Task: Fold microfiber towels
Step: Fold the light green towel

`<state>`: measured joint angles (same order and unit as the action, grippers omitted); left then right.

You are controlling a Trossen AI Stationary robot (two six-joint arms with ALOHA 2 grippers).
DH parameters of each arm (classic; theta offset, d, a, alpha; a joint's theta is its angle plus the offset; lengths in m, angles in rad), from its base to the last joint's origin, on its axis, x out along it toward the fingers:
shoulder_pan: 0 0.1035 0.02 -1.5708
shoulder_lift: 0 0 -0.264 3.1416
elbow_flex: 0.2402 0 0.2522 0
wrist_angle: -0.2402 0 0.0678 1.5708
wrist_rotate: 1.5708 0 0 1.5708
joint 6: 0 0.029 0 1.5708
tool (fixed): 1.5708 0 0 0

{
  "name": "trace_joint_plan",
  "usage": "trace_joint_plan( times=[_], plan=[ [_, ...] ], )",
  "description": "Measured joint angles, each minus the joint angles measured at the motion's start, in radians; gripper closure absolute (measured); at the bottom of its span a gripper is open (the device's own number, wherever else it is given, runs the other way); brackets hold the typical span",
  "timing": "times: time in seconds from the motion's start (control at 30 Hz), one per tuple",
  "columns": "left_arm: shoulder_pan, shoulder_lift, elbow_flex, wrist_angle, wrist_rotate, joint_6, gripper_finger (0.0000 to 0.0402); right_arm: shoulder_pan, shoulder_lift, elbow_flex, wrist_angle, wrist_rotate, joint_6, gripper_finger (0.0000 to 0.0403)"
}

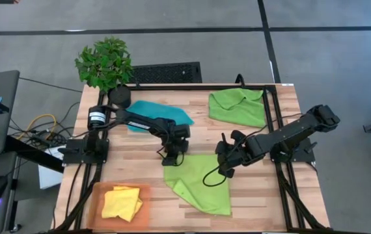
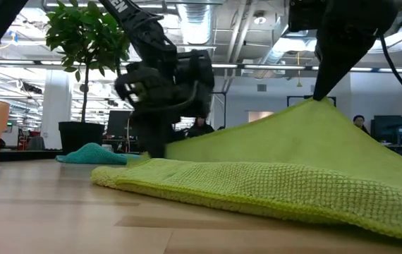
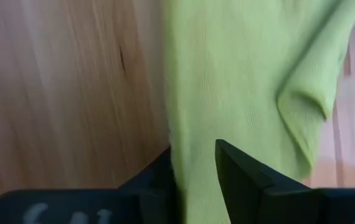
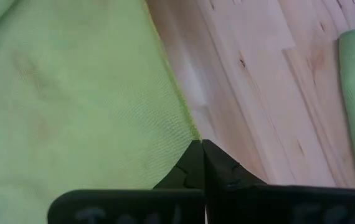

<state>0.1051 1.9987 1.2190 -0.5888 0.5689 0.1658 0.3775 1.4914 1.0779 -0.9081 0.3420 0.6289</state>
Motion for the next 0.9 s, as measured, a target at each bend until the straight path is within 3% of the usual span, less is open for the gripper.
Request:
trace_joint_plan(
  times=[0.37,0.63,0.9],
  plan=[
    [-0.014,-0.008,0.003,-0.109,-0.085,-0.001,0.0323,0.000,0.000,0.000,-0.001,0.000,0.000,0.0393],
    [-0.016,-0.027,0.000,-0.103,-0.166,0.013,0.0394,0.000,0.000,0.000,-0.005,0.000,0.000,0.0392],
    [-0.053,-0.172,-0.003,-0.108,-0.476,-0.049,0.0400,0.000,0.000,0.000,-0.011,0.085,-0.001,0.0392]
  ],
)
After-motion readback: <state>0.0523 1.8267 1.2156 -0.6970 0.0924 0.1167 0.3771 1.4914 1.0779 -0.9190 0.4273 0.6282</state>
